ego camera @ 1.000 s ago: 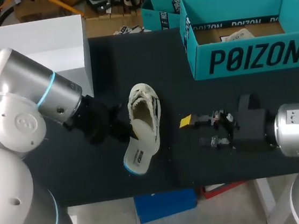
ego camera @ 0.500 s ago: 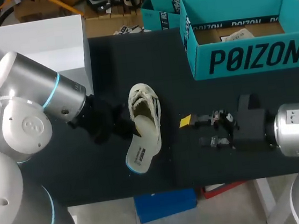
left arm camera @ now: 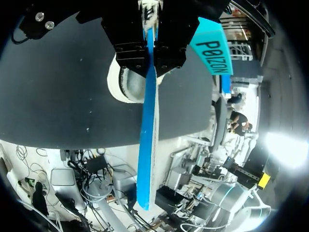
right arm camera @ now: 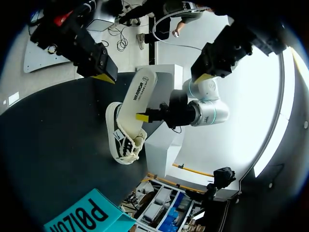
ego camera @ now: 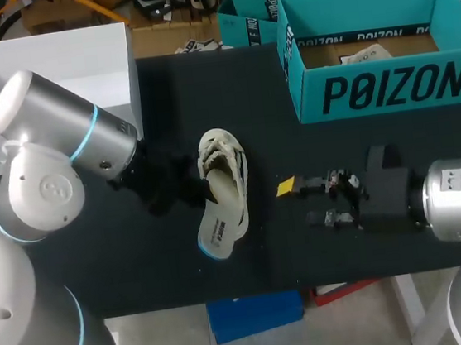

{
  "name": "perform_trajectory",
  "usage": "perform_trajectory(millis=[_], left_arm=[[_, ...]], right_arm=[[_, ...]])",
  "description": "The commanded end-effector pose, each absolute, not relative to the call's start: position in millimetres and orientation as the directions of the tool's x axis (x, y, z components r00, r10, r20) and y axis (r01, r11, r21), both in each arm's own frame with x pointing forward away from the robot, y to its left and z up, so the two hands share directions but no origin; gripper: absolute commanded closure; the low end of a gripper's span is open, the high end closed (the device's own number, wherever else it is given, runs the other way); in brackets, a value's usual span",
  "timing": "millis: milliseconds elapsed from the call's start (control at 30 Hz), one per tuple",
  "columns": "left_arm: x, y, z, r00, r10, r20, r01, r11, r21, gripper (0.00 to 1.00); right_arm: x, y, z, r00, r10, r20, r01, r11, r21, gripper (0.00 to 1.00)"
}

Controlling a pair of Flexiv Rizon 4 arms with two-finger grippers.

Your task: Take the shoe out of the shoebox, open the shoe tongue, remove and reinsert the insole, then place the shoe into the shoebox

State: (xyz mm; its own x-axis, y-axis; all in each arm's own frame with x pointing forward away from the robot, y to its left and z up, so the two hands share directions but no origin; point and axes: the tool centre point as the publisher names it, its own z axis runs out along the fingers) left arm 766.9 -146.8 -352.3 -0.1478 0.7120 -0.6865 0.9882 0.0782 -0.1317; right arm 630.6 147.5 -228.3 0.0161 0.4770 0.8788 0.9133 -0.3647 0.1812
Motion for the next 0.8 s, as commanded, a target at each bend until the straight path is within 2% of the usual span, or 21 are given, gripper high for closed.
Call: perform_trajectory(millis=[33,800], left_arm=[[773,-151,-361,-0.146,0.713,-0.686,0.989,0.079,-0.129,1.0],[807,-151,-367,-0.158,0.728,-0.667,0.987,0.135,-0.087,1.0]], right_arm=[[628,141,-227,0.013,0.473,0.881,0.916,-0.36,0.18,0.0],[628,141,-227,0.013,0.473,0.881,0.916,-0.36,0.18,0.0]])
